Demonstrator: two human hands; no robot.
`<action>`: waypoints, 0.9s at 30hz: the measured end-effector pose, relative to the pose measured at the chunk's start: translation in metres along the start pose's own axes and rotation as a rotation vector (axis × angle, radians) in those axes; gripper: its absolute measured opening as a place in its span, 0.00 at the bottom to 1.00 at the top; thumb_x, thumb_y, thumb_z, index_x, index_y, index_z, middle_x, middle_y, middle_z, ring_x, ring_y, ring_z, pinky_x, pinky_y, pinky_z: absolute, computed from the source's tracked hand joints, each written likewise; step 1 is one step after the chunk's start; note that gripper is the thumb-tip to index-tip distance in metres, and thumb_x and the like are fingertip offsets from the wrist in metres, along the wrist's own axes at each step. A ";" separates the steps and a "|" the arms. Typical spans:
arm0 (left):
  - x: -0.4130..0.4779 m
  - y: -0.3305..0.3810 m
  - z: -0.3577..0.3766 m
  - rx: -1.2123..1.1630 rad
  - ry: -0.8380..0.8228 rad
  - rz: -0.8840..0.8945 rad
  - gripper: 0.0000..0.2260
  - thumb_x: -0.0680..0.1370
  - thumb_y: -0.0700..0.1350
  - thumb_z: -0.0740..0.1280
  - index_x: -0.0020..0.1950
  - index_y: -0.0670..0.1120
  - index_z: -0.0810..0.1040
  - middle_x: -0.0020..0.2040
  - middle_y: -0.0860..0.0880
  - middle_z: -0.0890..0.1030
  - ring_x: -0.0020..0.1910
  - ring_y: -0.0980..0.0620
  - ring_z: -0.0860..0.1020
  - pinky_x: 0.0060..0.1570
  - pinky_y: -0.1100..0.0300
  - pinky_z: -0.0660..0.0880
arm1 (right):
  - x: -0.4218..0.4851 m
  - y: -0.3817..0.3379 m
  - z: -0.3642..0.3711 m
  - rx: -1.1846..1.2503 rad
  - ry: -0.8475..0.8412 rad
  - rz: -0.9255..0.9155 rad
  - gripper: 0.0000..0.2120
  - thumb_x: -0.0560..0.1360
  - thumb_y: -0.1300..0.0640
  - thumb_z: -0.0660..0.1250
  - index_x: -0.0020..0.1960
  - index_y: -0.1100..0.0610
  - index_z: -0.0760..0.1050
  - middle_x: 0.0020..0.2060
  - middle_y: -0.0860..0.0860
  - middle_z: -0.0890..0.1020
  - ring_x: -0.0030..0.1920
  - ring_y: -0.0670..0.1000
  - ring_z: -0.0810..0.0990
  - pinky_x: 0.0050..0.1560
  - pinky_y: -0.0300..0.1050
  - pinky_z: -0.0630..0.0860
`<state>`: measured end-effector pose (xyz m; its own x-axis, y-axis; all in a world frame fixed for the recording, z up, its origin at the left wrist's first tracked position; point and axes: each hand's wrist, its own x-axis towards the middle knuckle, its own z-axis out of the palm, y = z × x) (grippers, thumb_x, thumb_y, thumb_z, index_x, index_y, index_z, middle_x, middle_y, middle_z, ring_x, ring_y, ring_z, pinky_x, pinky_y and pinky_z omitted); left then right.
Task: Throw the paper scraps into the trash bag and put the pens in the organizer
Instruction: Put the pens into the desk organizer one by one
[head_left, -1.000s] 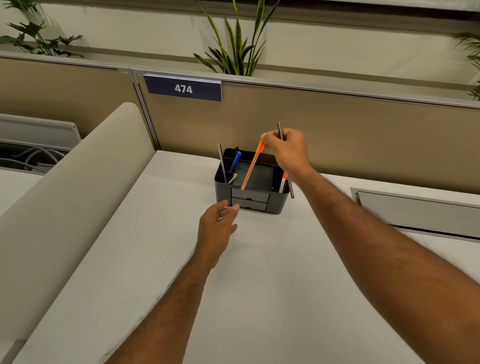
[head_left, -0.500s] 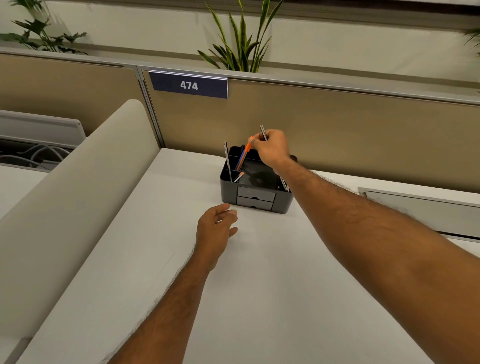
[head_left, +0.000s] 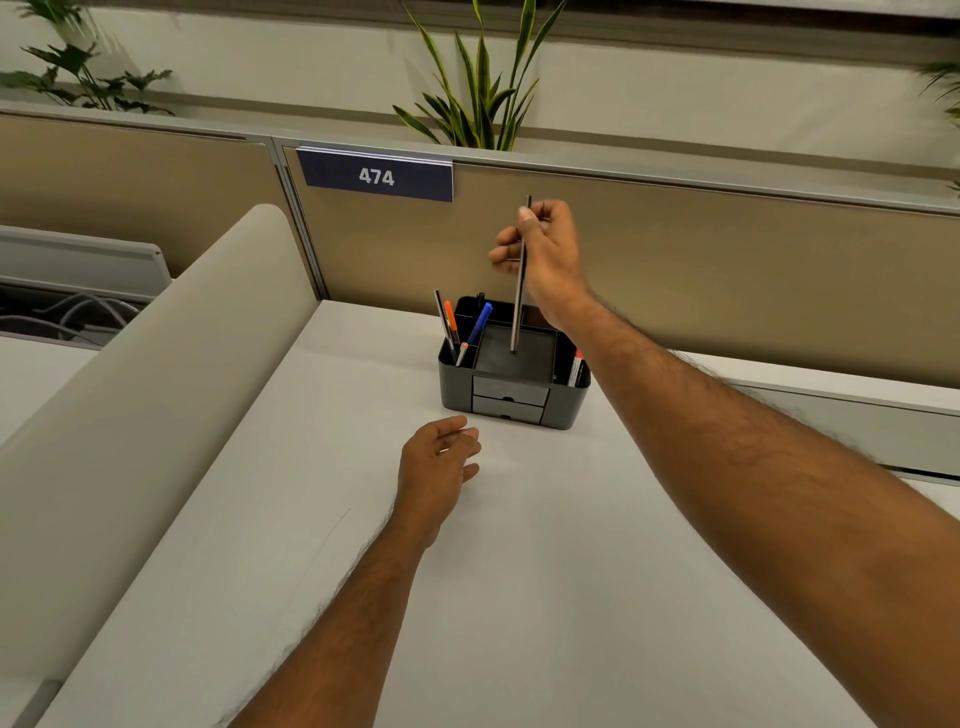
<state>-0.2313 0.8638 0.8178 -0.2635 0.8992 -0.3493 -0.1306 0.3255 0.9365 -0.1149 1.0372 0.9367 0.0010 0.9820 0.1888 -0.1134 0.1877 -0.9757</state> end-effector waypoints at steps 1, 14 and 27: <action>0.000 0.000 0.000 0.004 0.000 0.000 0.12 0.79 0.41 0.67 0.62 0.44 0.77 0.58 0.43 0.81 0.56 0.46 0.81 0.57 0.47 0.80 | 0.000 0.000 0.004 0.013 -0.014 -0.005 0.05 0.84 0.59 0.54 0.51 0.53 0.65 0.39 0.54 0.79 0.34 0.51 0.81 0.40 0.45 0.82; -0.002 -0.004 -0.005 0.033 0.018 0.022 0.11 0.79 0.42 0.67 0.61 0.45 0.77 0.57 0.44 0.82 0.55 0.48 0.82 0.54 0.52 0.80 | -0.021 0.055 0.018 -0.284 -0.086 0.053 0.04 0.83 0.58 0.58 0.55 0.58 0.66 0.46 0.56 0.76 0.46 0.51 0.78 0.51 0.43 0.78; -0.017 -0.001 0.002 0.220 -0.025 0.104 0.13 0.79 0.44 0.68 0.63 0.44 0.78 0.57 0.44 0.81 0.56 0.46 0.81 0.53 0.52 0.80 | -0.067 0.033 -0.062 -0.723 -0.018 -0.002 0.14 0.78 0.49 0.67 0.58 0.57 0.78 0.55 0.54 0.81 0.52 0.48 0.79 0.58 0.48 0.77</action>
<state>-0.2246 0.8486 0.8229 -0.2403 0.9373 -0.2526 0.1080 0.2844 0.9526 -0.0571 0.9792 0.8852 -0.0166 0.9823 0.1864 0.5719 0.1622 -0.8041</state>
